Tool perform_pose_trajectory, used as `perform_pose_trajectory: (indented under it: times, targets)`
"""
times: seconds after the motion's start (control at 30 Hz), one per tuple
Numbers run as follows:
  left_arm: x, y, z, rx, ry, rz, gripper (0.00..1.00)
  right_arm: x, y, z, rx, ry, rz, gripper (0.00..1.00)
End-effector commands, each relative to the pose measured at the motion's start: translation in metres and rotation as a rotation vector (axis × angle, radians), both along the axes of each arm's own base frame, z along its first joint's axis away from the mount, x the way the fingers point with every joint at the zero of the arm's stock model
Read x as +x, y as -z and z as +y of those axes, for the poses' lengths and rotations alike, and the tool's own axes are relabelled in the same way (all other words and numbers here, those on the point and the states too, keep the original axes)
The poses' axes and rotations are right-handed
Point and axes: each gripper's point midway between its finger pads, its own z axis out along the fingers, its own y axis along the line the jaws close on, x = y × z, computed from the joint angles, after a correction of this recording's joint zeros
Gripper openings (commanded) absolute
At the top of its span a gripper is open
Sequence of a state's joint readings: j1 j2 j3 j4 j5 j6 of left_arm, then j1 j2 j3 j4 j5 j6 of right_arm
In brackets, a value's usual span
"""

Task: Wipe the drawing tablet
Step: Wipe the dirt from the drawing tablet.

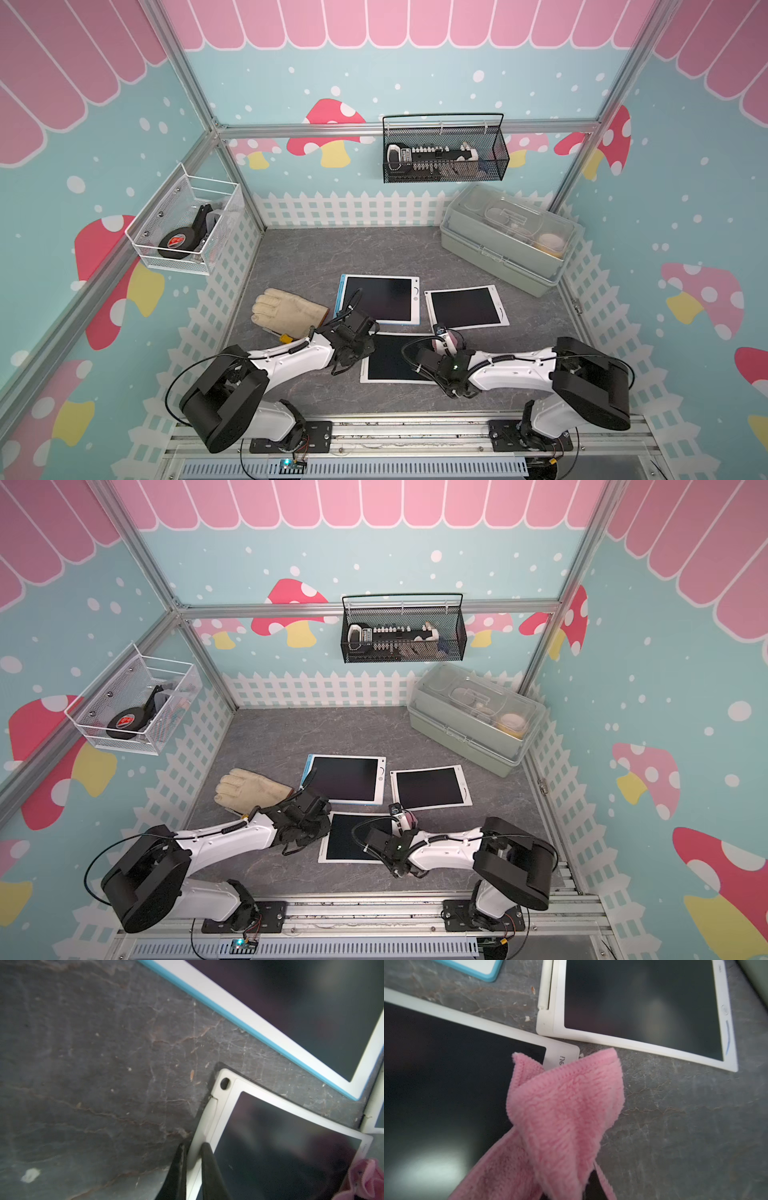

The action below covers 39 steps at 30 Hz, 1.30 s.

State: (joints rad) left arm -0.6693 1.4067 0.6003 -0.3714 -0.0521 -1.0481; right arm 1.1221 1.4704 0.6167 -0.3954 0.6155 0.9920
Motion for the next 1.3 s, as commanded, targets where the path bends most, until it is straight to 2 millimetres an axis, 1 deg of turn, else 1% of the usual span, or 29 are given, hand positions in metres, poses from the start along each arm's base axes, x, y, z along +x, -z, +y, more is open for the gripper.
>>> perform_pose_trajectory:
  times: [0.0, 0.07, 0.2, 0.27, 0.33, 0.47, 0.57, 0.63, 0.67, 0.73, 0.8, 0.87, 0.93, 1.0, 1.03, 1.1, 1.2, 1.23, 1.27]
  targets:
    - [-0.083, 0.058, 0.054, 0.217, 0.001, 0.341, 0.12, -0.023, 0.007, -0.031, 0.062, 0.072, 0.069, 0.0]
    - [-0.084, 0.058, 0.054, 0.219, 0.004, 0.343, 0.12, -0.024, -0.003, -0.035, 0.076, 0.058, 0.048, 0.0]
    - [-0.083, 0.058, 0.054, 0.218, 0.004, 0.34, 0.12, -0.013, -0.033, -0.025, 0.076, 0.012, -0.032, 0.0]
    - [-0.083, 0.058, 0.055, 0.22, 0.007, 0.34, 0.12, -0.007, -0.045, -0.028, 0.073, 0.031, -0.079, 0.0]
    - [-0.082, 0.057, 0.054, 0.219, 0.009, 0.337, 0.12, -0.005, -0.05, -0.035, 0.108, 0.068, -0.129, 0.0]
    - [-0.082, 0.056, 0.054, 0.217, 0.015, 0.33, 0.12, -0.003, -0.051, -0.056, 0.251, 0.161, -0.252, 0.0]
    - [-0.082, 0.055, 0.055, 0.217, 0.023, 0.323, 0.12, 0.001, -0.065, -0.07, 0.264, 0.178, -0.344, 0.0]
    - [-0.082, 0.055, 0.055, 0.219, 0.026, 0.318, 0.12, 0.004, -0.075, -0.069, 0.249, 0.148, -0.379, 0.0]
    - [-0.083, 0.055, 0.056, 0.221, 0.027, 0.319, 0.12, 0.005, -0.078, -0.065, 0.251, 0.125, -0.379, 0.0]
    - [-0.084, 0.056, 0.058, 0.225, 0.032, 0.32, 0.12, 0.006, -0.077, -0.045, 0.271, 0.049, -0.347, 0.0]
    - [-0.084, 0.056, 0.058, 0.228, 0.038, 0.317, 0.12, 0.004, -0.069, -0.025, 0.291, 0.003, -0.291, 0.0]
    - [-0.085, 0.057, 0.06, 0.236, 0.043, 0.318, 0.12, 0.003, -0.063, -0.006, 0.302, -0.042, -0.278, 0.0]
    - [-0.086, 0.058, 0.061, 0.239, 0.043, 0.32, 0.12, 0.007, -0.057, 0.01, 0.313, -0.06, -0.274, 0.0]
    - [-0.087, 0.058, 0.062, 0.237, 0.044, 0.321, 0.12, 0.013, -0.05, 0.028, 0.287, -0.086, -0.256, 0.0]
    - [-0.088, 0.058, 0.062, 0.236, 0.045, 0.323, 0.12, 0.015, -0.048, 0.039, 0.286, -0.101, -0.243, 0.0]
    - [-0.088, 0.059, 0.061, 0.232, 0.043, 0.323, 0.12, 0.017, -0.04, 0.067, 0.31, -0.145, -0.198, 0.0]
    - [-0.09, 0.06, 0.062, 0.232, 0.041, 0.326, 0.12, 0.013, -0.028, 0.103, 0.348, -0.2, -0.139, 0.0]
    - [-0.09, 0.06, 0.062, 0.231, 0.04, 0.325, 0.12, 0.012, -0.025, 0.109, 0.349, -0.206, -0.13, 0.0]
    - [-0.09, 0.061, 0.062, 0.23, 0.039, 0.326, 0.12, 0.012, -0.021, 0.109, 0.343, -0.198, -0.118, 0.0]
